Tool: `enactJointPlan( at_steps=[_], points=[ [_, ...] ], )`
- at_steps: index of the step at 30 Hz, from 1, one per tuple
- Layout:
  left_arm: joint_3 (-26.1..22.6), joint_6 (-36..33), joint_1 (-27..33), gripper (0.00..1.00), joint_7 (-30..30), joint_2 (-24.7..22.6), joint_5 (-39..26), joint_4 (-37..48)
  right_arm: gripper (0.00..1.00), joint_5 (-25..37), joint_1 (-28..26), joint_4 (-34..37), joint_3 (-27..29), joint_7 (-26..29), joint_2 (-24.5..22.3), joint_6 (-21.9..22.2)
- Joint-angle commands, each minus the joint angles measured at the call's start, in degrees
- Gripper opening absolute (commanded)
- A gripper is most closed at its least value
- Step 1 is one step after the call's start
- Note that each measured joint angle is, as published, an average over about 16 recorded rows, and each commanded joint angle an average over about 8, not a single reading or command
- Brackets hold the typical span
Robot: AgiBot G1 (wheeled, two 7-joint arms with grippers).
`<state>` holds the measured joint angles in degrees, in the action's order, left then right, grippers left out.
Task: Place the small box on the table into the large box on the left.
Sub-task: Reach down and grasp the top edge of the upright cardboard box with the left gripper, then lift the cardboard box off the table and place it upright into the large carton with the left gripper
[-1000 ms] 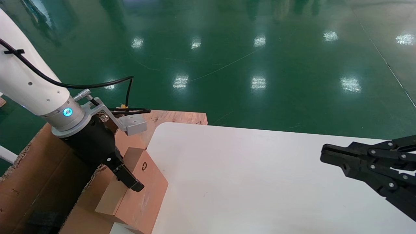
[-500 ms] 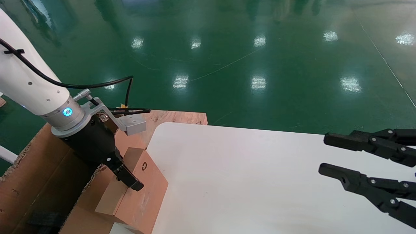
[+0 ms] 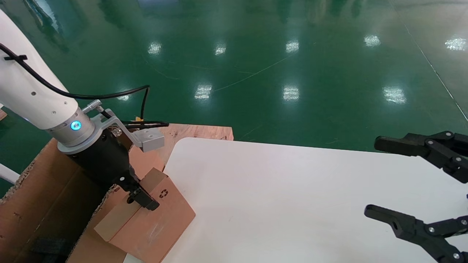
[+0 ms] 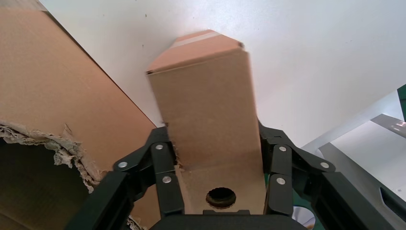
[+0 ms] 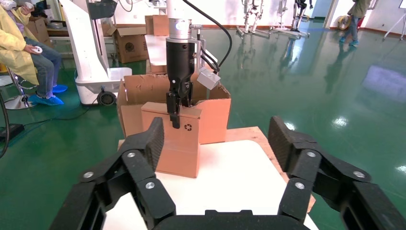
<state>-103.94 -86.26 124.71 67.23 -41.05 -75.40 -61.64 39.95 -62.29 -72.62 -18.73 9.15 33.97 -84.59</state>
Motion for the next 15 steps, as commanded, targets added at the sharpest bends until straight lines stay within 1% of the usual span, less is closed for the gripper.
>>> enactJointPlan(
  at_steps=[1, 8, 15],
  points=[
    [-0.03, -0.07, -0.04, 0.00, 0.06, 0.02, 0.03, 0.01, 1.00, 0.00, 0.00, 0.00, 0.00, 0.00, 0.00, 0.00],
    [1.08, 1.49, 1.18, 0.00, -1.60, -0.74, -0.13, 0.26, 1.00, 0.00, -0.01, 0.01, -0.01, -0.01, 0.00, 0.00],
    [4.05, 4.59, 5.92, 0.00, -5.79, -4.03, -1.17, 4.36, 1.00, -0.01, -0.01, 0.02, -0.02, -0.01, 0.00, 0.00]
  ],
)
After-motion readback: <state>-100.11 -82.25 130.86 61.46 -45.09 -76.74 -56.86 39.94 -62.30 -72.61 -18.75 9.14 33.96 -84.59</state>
